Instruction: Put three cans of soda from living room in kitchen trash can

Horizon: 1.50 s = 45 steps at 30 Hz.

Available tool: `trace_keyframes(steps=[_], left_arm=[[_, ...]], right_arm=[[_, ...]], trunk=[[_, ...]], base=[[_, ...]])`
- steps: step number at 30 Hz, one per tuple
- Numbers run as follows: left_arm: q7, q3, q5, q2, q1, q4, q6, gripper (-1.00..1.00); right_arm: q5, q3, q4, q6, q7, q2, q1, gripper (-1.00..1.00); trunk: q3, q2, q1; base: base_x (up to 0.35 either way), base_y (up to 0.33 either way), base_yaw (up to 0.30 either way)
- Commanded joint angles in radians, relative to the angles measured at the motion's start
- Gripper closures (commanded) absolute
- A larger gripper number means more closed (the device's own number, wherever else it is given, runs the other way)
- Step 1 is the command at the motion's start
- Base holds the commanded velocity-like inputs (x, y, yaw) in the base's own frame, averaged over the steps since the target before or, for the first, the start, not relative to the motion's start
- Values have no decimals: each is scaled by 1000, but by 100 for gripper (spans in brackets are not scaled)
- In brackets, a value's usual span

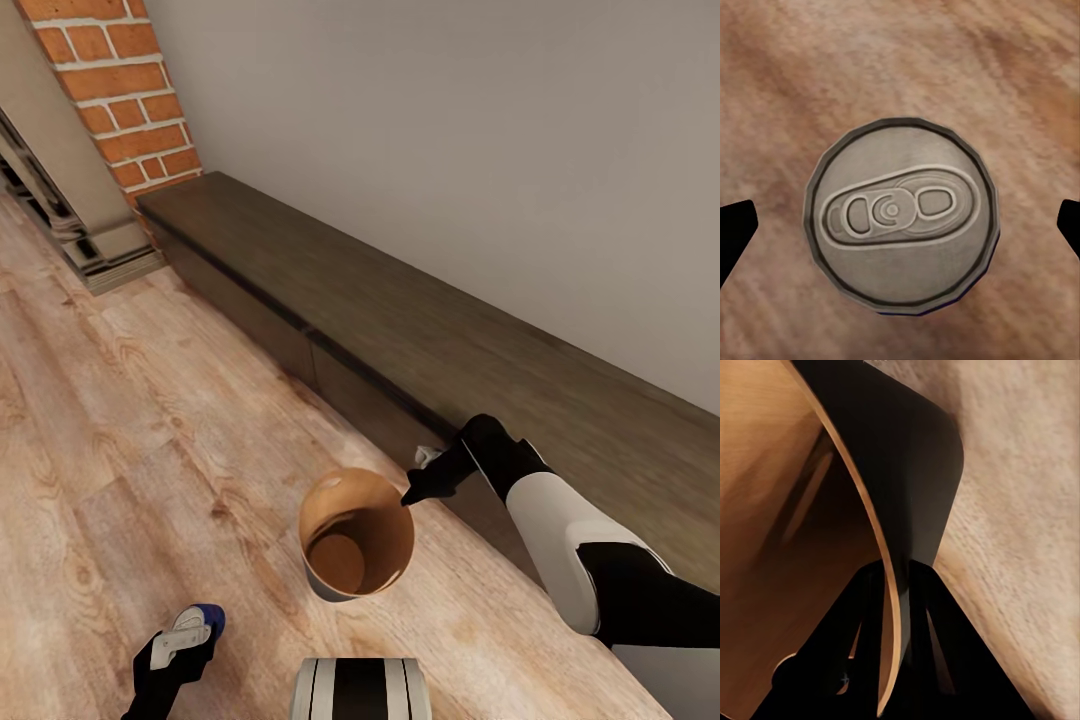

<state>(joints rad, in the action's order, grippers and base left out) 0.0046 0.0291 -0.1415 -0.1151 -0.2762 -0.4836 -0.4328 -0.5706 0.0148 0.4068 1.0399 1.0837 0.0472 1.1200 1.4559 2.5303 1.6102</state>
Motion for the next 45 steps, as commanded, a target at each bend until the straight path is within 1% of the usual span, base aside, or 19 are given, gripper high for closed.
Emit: trace_keyframes(steps=[1,36,37,43,45], left_arm=[[0,0,0,0,0,0,0,-100],[1,2,0,0,0,2,0,-100],[1,2,0,0,0,3,0,100],[2,4,1,0,0,8,0,100],[2,5,2,0,0,9,0,100]], right_arm=[[0,4,-61,7,2,-4,0,100],[0,4,-62,7,2,-3,0,100],[0,4,-62,7,2,-3,0,100],[0,4,-62,7,2,-3,0,100],[0,4,-62,7,2,4,0,100]], trunk=[[0,0,48],[0,0,48],[0,0,48],[0,0,48],[0,0,48]], base=[[0,0,0],[0,0,0],[0,0,0],[0,0,0],[0,0,0]])
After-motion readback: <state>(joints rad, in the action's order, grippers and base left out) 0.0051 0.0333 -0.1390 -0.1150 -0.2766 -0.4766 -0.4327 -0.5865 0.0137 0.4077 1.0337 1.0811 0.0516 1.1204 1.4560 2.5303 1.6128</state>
